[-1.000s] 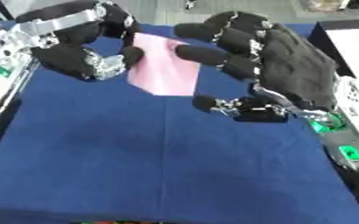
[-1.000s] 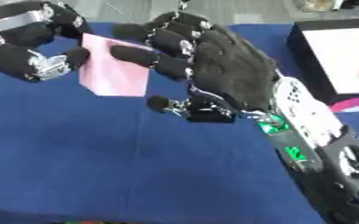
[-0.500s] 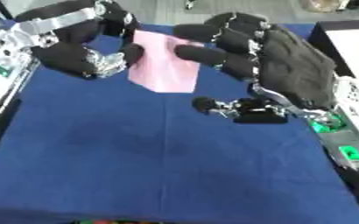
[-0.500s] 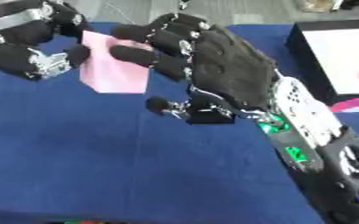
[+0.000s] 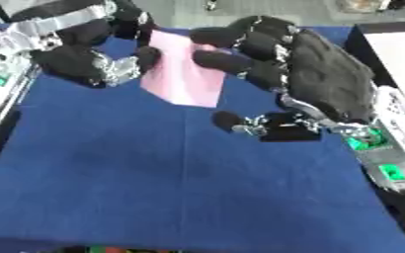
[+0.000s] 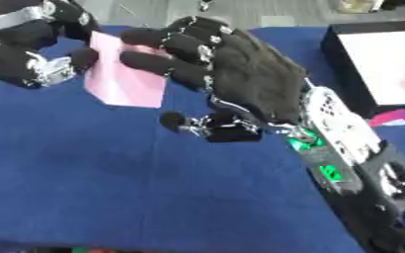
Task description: Pick up the objects with one hand, pass them to the other hand, and then place them into the box on the other side of the table.
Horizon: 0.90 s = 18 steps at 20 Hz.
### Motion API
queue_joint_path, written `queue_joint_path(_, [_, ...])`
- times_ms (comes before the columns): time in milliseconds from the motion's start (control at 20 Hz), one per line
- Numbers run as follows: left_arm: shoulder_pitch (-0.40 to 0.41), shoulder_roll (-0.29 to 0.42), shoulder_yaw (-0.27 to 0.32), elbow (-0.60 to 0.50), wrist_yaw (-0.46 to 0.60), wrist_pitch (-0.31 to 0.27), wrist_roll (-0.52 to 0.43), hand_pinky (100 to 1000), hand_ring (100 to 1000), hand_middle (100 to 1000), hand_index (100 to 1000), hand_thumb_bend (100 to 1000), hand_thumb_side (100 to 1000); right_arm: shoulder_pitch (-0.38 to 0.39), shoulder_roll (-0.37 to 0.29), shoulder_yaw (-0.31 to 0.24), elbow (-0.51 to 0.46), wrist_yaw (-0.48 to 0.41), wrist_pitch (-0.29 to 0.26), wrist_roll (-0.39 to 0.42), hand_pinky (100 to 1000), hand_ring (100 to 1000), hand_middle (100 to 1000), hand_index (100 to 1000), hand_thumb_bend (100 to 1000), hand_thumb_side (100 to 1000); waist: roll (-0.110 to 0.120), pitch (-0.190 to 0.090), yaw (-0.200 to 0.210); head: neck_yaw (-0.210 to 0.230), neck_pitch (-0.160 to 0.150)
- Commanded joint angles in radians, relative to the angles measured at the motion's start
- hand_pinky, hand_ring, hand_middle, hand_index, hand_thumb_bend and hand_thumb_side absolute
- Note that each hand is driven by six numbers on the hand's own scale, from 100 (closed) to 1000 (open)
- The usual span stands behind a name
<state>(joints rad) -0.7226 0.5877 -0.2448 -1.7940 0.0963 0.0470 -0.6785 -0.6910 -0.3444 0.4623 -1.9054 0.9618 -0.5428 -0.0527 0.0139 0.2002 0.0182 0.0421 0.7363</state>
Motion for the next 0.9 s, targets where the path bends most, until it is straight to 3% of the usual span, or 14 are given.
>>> queue_joint_path(50, [-0.021,0.008,0.009,-0.024,0.01,0.004,-0.004,704,469,334,631,100,476,-0.012,0.001,-0.009,-0.02,-0.004,0.011,-0.001,757,781,902,949,399,148,0.002,-0.025,-0.001,-0.004,-0.007])
queue_joint_path(700, [-0.022,-0.009,0.003,-0.039,0.024,0.019,-0.016,706,469,333,632,100,485,0.0,0.0,-0.009,-0.04,-0.009,0.055,-0.011,742,774,888,946,341,126,0.001,-0.027,-0.002,-0.01,-0.007])
queue_joint_path(900, [-0.022,-0.013,0.002,-0.045,0.031,0.025,-0.02,706,469,333,632,100,489,0.002,0.001,-0.01,-0.041,-0.009,0.077,-0.025,716,751,838,941,302,100,0.001,-0.027,-0.001,-0.011,-0.007])
